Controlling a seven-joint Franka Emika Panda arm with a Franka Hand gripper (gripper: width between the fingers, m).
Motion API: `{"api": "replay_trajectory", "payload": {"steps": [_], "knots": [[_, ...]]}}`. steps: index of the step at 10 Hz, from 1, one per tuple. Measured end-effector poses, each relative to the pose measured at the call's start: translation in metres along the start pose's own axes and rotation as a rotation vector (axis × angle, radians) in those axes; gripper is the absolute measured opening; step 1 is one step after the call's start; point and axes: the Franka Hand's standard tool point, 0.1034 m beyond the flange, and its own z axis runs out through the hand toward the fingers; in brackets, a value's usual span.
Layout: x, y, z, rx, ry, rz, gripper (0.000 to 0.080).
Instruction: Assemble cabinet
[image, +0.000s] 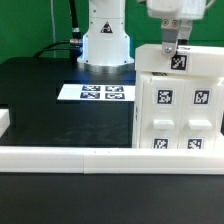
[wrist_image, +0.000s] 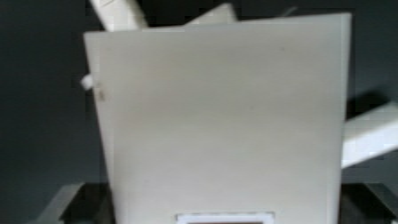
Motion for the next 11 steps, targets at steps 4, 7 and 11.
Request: {"api": "replay_trajectory", "payload": {"steps": [4, 7, 11], "knots": [[0.005, -0.006, 0.0, 0.001, 0.0, 0.401, 0.056], [0.005, -0.009, 0.0, 0.004, 0.006, 0.67, 0.0561], [0.007, -0.01, 0.0, 0.008, 0.009, 0.894, 0.0561]]}}
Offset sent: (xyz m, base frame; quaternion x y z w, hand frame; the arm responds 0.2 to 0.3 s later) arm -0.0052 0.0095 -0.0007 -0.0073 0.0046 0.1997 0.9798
